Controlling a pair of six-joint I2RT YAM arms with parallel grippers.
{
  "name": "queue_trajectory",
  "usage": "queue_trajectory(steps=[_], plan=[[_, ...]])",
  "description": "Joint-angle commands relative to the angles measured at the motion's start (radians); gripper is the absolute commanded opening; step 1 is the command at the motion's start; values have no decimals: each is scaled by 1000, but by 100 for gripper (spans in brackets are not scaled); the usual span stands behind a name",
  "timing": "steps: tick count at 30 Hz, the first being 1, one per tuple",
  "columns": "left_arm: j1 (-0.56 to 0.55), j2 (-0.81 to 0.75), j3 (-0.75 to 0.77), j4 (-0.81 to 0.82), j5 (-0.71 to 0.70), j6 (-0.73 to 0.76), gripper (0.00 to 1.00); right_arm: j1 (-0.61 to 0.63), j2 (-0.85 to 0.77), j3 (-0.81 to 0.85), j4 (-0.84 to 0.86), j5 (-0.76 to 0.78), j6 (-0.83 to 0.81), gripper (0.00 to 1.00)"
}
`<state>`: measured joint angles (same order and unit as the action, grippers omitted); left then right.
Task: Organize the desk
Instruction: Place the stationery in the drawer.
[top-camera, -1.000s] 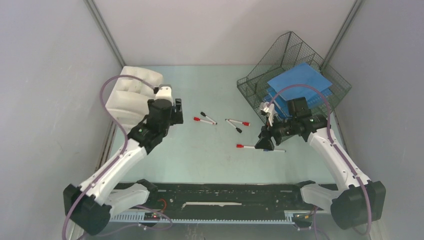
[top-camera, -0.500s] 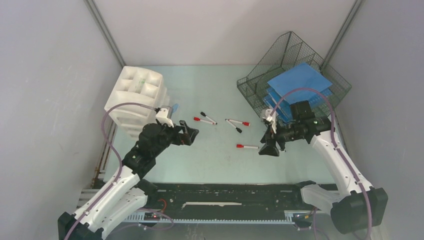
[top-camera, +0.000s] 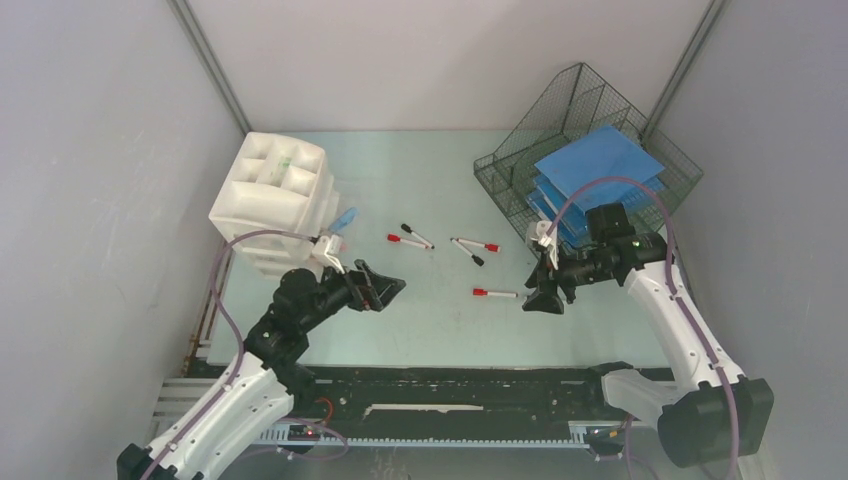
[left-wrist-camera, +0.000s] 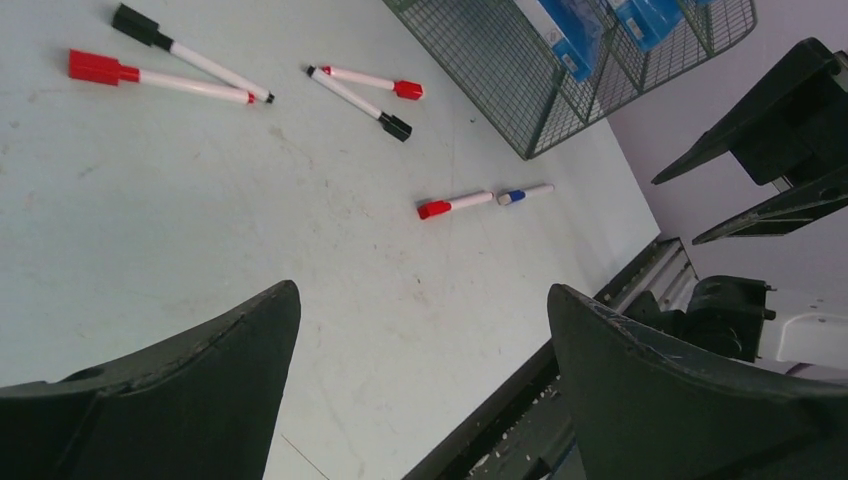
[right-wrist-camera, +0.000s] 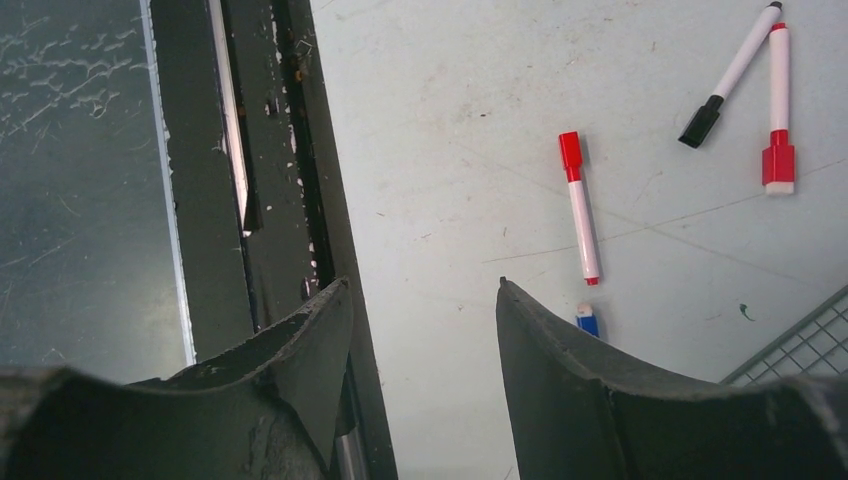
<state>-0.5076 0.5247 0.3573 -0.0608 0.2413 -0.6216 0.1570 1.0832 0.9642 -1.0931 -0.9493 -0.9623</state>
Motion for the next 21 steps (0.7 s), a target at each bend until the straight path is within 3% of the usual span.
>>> queue_trajectory(steps=[1, 8, 12, 21], plan=[[-51, 11, 8, 41, -31, -40, 99, 21, -28, 34, -1, 14, -6, 62], [-172, 16, 60, -75, -211, 18, 99, 141, -41, 12, 131, 183, 149, 62], [-181, 40, 101, -150, -294, 52, 99, 208, -34, 13, 165, 253, 197, 63], [-219, 140, 310, -366, -504, 130, 96, 230, -88, 12, 183, 293, 216, 64]])
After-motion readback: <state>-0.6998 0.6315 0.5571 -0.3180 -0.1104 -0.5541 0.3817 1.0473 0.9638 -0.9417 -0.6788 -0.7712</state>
